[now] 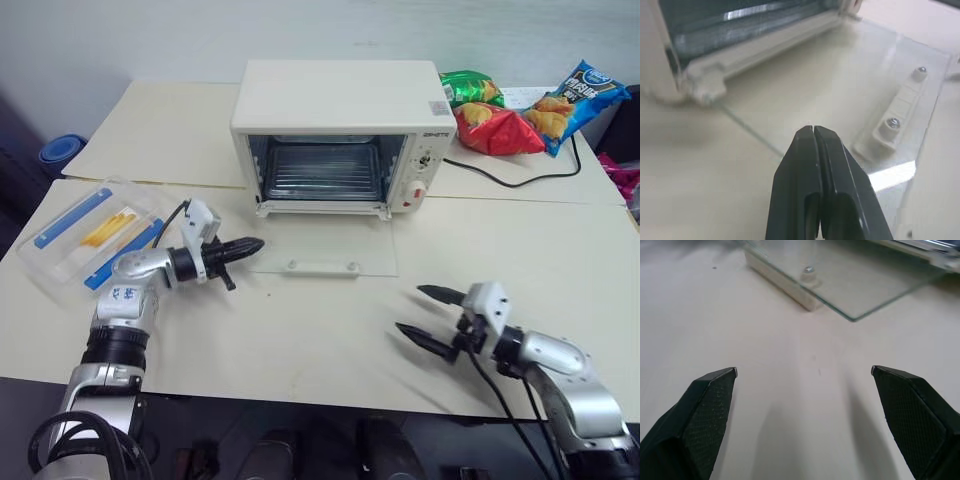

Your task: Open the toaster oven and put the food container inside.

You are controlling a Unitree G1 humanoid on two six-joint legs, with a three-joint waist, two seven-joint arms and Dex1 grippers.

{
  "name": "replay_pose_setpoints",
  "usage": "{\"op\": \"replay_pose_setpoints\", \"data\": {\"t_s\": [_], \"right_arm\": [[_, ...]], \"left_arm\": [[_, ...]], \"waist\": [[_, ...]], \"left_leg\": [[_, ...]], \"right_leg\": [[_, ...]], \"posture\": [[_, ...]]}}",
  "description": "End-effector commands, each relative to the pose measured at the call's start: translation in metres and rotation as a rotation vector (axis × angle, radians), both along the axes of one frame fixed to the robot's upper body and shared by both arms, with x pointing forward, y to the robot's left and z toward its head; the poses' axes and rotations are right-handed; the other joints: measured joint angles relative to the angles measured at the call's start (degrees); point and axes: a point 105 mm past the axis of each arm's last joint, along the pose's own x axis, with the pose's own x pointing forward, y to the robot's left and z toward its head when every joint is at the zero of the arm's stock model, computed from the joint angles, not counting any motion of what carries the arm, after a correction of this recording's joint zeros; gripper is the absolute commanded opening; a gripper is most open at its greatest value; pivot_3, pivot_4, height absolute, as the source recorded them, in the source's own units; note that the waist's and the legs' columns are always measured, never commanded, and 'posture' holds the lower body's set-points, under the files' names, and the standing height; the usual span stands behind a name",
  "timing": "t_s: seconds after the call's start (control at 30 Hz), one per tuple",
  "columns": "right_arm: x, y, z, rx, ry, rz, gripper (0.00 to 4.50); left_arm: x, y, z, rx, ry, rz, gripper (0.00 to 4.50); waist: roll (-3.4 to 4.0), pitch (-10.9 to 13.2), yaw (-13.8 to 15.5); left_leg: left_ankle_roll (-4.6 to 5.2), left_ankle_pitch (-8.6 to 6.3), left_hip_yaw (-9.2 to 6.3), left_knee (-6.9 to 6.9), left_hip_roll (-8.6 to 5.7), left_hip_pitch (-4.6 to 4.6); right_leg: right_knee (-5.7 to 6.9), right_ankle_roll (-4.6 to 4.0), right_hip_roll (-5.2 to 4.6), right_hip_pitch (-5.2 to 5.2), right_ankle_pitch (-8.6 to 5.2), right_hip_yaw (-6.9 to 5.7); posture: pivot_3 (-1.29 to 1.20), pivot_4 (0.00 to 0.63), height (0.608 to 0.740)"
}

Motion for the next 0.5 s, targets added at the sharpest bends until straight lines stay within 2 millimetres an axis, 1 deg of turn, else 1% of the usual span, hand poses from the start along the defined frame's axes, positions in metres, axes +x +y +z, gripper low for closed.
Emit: {"op": "replay_pose_setpoints", "data": {"t_s": [0.03, 0.1, 0.13, 0.17, 0.2, 0.23, 0.27, 0.37, 0.5], "right_arm": [[-0.003, 0.006, 0.047, 0.073, -0.194, 0.050, 4.50], [-0.004, 0.012, 0.052, 0.081, -0.218, 0.085, 4.50], [-0.001, 0.016, 0.057, 0.123, -0.215, 0.101, 4.50], [0.001, 0.022, 0.064, 0.187, -0.221, 0.122, 4.50], [0.005, 0.026, 0.072, 0.244, -0.241, 0.135, 4.50], [0.007, 0.032, 0.078, 0.272, -0.274, 0.152, 4.50], [0.008, 0.036, 0.080, 0.277, -0.297, 0.170, 4.50], [0.007, 0.053, 0.077, 0.267, -0.340, 0.229, 4.50], [0.000, 0.074, 0.072, 0.248, -0.404, 0.332, 4.50]], "left_arm": [[-0.007, 0.002, 0.002, -0.019, -0.055, 0.046, 0.04], [-0.013, 0.007, 0.002, -0.063, -0.066, 0.091, 0.04], [-0.018, 0.012, 0.009, -0.115, -0.123, 0.129, 0.21], [-0.026, 0.020, 0.017, -0.208, -0.150, 0.168, 0.42], [-0.034, 0.032, 0.024, -0.280, -0.181, 0.233, 0.60], [-0.046, 0.048, 0.029, -0.345, -0.200, 0.310, 0.87], [-0.055, 0.062, 0.029, -0.362, -0.204, 0.382, 1.12], [-0.091, 0.108, 0.027, -0.424, -0.205, 0.623, 2.06], [-0.160, 0.180, 0.007, -0.505, -0.149, 0.990, 3.29]], "waist": [[0.00, 0.0, -0.2], [0.00, 0.0, -0.2], [-0.01, 0.0, -0.1], [-0.01, 0.0, -0.3], [-0.02, 0.0, -0.5], [-0.03, 0.0, -0.6], [-0.06, 0.0, -0.8], [-0.07, 0.0, -0.5], [-0.07, 0.0, -0.2]], "left_leg": [[0.00, 0.00, 0.02, -0.01, 0.01, 0.06], [-0.01, 0.00, 0.01, -0.02, 0.04, 0.11], [-0.01, 0.00, -0.01, -0.03, 0.03, 0.10], [-0.01, 0.00, -0.02, -0.04, 0.04, 0.09], [-0.01, -0.01, -0.01, -0.08, 0.05, 0.08], [-0.01, -0.02, -0.01, -0.09, 0.06, 0.08], [-0.02, -0.03, -0.02, -0.10, 0.06, 0.07], [-0.08, -0.06, -0.16, -0.13, 0.11, 0.08], [-0.06, -0.10, -0.19, -0.11, 0.09, 0.10]], "right_leg": [[0.02, -0.01, 0.00, 0.02, 0.02, 0.03], [0.01, -0.01, 0.01, 0.07, 0.02, 0.02], [0.01, -0.01, 0.01, 0.07, 0.02, 0.02], [-0.03, -0.01, 0.01, 0.08, 0.02, 0.02], [-0.07, -0.01, 0.01, 0.06, 0.02, 0.02], [-0.08, -0.01, 0.01, 0.04, 0.02, 0.04], [-0.08, -0.01, 0.03, 0.00, 0.02, 0.05], [-0.11, -0.02, 0.08, -0.03, 0.02, 0.09], [-0.19, -0.06, 0.04, 0.05, 0.04, 0.19]], "posture": [[0.00, 0.150, 0.740], [0.00, 0.150, 0.740], [0.00, 0.150, 0.740], [0.00, 0.150, 0.740], [0.00, 0.150, 0.740], [0.00, 0.150, 0.740], [0.00, 0.150, 0.740], [0.00, 0.150, 0.740], [0.00, 0.150, 0.740]]}}
